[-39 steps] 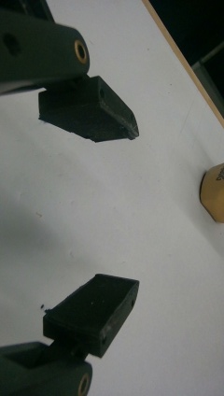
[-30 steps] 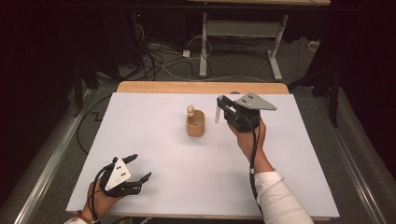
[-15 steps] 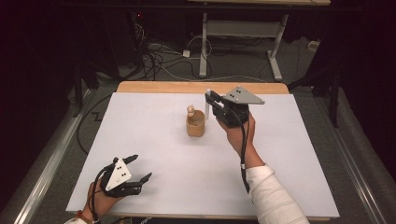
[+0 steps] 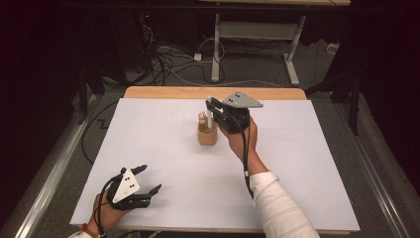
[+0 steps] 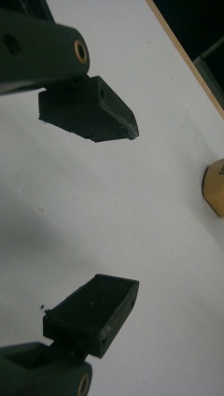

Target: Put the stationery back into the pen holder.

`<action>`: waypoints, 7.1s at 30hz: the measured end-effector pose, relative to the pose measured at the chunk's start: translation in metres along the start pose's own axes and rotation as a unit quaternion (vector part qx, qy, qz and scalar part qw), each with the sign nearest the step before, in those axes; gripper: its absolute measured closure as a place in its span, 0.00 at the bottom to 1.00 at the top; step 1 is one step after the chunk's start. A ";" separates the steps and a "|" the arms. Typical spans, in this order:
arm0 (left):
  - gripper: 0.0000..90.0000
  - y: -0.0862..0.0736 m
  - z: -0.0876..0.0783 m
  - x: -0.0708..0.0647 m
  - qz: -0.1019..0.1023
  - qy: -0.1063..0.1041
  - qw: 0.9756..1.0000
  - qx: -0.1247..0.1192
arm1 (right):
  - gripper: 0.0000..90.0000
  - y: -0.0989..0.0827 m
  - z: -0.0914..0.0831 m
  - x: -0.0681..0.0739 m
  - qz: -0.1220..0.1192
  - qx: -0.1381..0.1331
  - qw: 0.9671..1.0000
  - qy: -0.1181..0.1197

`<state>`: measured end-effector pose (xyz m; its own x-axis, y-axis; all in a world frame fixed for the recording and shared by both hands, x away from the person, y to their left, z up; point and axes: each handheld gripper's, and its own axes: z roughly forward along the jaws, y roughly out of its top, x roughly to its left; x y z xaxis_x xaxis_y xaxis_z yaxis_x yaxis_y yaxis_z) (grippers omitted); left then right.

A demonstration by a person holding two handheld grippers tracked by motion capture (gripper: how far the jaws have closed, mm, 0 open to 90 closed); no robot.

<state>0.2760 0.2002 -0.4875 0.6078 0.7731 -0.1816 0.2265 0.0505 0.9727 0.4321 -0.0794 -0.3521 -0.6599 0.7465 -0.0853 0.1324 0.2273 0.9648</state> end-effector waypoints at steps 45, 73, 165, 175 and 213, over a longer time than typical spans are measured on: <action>0.25 -0.002 0.001 0.000 0.002 -0.003 1.000 0.008 | 0.87 -0.047 0.031 -0.005 0.035 0.050 0.998 -0.008; 0.25 -0.002 0.002 0.001 0.005 -0.001 1.000 0.010 | 0.58 -0.048 0.015 -0.009 0.014 0.037 0.998 -0.044; 0.25 -0.004 0.006 -0.005 0.016 -0.002 1.000 0.016 | 0.18 -0.070 -0.135 0.000 -0.106 0.021 0.992 -0.060; 0.25 -0.005 0.006 -0.006 0.015 -0.003 1.000 0.017 | 0.18 -0.084 -0.154 -0.004 -0.117 0.025 0.991 -0.063; 0.25 -0.003 0.012 -0.006 0.021 -0.003 1.000 0.015 | 0.20 -0.172 -0.210 -0.025 -0.092 0.055 0.991 -0.080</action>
<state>0.2803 0.1878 -0.4906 0.6224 0.7698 -0.1417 0.2228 -0.0007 0.9749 0.2700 -0.2683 -0.4641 -0.5564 0.7732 -0.3043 0.1052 0.4289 0.8972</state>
